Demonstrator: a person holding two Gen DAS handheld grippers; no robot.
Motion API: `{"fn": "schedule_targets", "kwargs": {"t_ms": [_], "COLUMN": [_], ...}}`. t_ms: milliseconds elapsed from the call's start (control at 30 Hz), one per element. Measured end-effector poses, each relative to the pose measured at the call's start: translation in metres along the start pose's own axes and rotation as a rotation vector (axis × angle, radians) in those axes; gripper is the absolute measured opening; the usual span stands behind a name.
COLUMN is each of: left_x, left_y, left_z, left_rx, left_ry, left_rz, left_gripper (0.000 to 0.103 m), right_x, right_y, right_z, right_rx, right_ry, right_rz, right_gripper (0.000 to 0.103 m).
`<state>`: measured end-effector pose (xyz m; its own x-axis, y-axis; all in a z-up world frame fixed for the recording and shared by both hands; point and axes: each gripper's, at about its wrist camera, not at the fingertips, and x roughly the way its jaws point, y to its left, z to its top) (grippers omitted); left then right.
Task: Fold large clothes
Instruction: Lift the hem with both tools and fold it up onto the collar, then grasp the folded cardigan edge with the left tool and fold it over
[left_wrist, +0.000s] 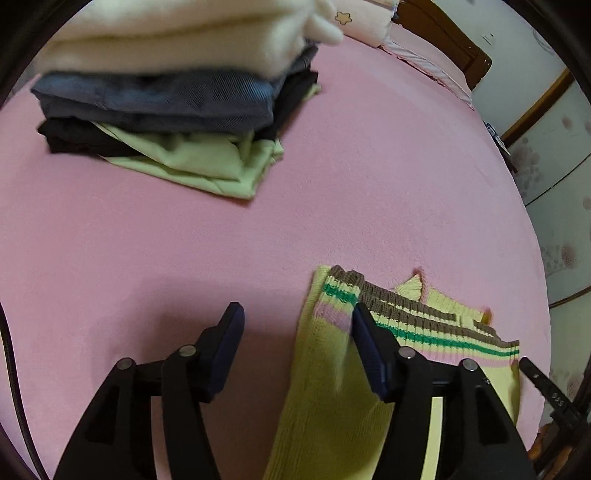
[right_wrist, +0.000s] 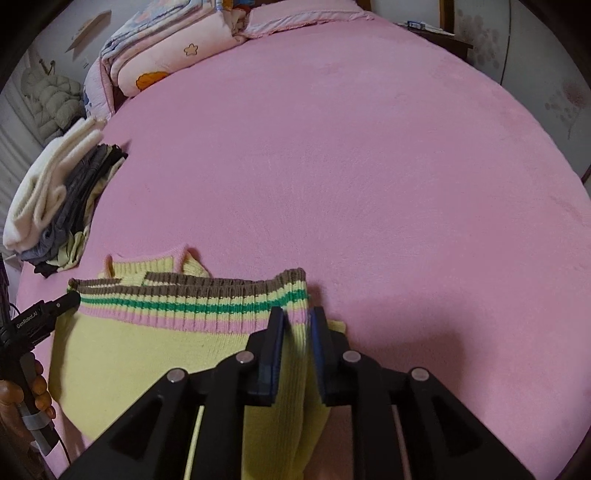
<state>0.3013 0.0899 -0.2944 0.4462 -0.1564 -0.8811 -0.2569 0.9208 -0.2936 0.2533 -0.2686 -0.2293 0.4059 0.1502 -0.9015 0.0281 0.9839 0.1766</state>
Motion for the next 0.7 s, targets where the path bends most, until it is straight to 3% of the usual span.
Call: {"fn": "schedule_targets", "kwargs": {"t_ms": [133, 200, 367, 500, 700], "left_x": [-0.035, -0.055, -0.101, -0.115, -0.123], "left_y": [-0.005, -0.009, -0.004, -0.004, -0.001], "left_z": [-0.009, -0.017, -0.046, -0.062, -0.091], "left_rx": [0.018, 0.010, -0.036, -0.127, -0.150], "left_ry": [-0.025, -0.039, -0.055, -0.033, 0.007], "left_rz": [0.020, 0.019, -0.013, -0.079, -0.094], "left_gripper": [0.075, 0.078, 0.079, 0.080, 0.083], "right_x": [-0.038, -0.056, -0.083, -0.095, -0.103], "right_y": [0.010, 0.019, 0.042, 0.060, 0.084], "right_z": [-0.007, -0.014, -0.037, -0.060, -0.092], "right_rx": [0.017, 0.024, 0.053, 0.040, 0.002], "right_ry": [-0.068, -0.098, -0.137, -0.136, -0.131], "right_rz": [0.010, 0.021, 0.064, 0.088, 0.088], "right_gripper": [0.015, 0.015, 0.015, 0.015, 0.015]}}
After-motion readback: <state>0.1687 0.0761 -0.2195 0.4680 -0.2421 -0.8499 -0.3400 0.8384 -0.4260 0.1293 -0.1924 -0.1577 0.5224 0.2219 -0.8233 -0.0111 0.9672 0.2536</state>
